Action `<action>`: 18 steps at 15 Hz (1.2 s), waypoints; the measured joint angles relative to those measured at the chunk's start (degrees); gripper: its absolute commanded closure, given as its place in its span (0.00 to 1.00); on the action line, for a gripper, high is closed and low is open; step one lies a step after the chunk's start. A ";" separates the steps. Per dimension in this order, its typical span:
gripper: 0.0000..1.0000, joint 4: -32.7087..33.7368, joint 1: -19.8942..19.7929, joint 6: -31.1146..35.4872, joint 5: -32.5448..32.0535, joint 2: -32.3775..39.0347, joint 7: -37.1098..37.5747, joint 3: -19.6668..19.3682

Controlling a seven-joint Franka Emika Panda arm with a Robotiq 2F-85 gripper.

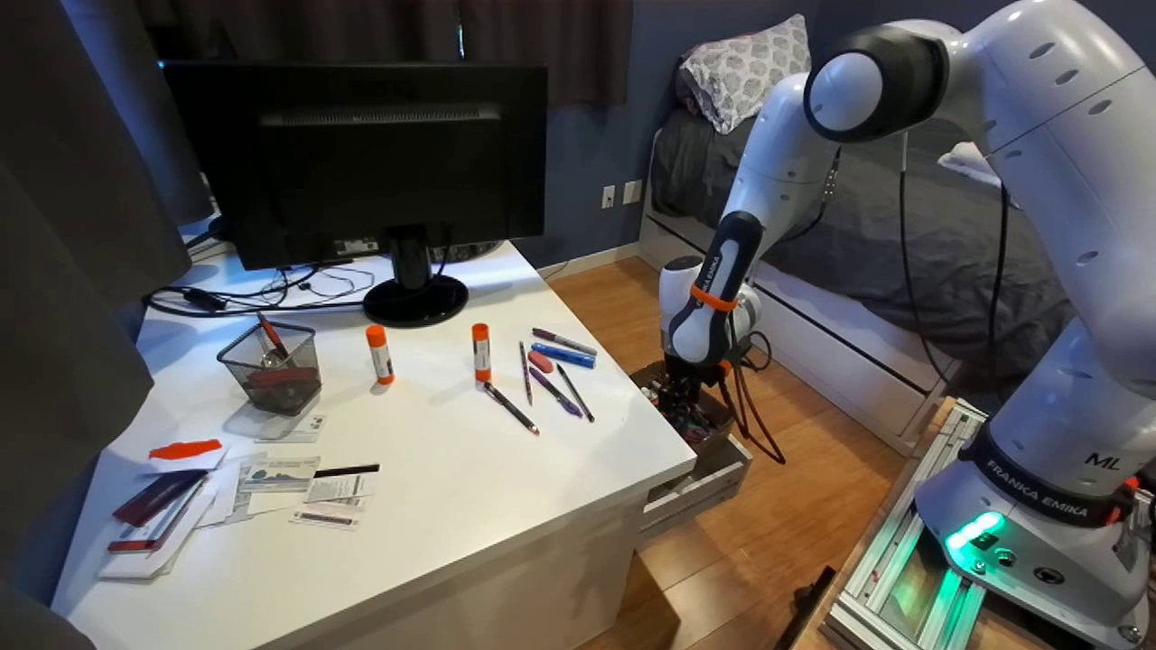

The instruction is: Remove the purple marker from the box and put it on the desk

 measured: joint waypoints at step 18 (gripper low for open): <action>0.74 6.11 5.69 2.18 0.00 7.16 0.61 -3.72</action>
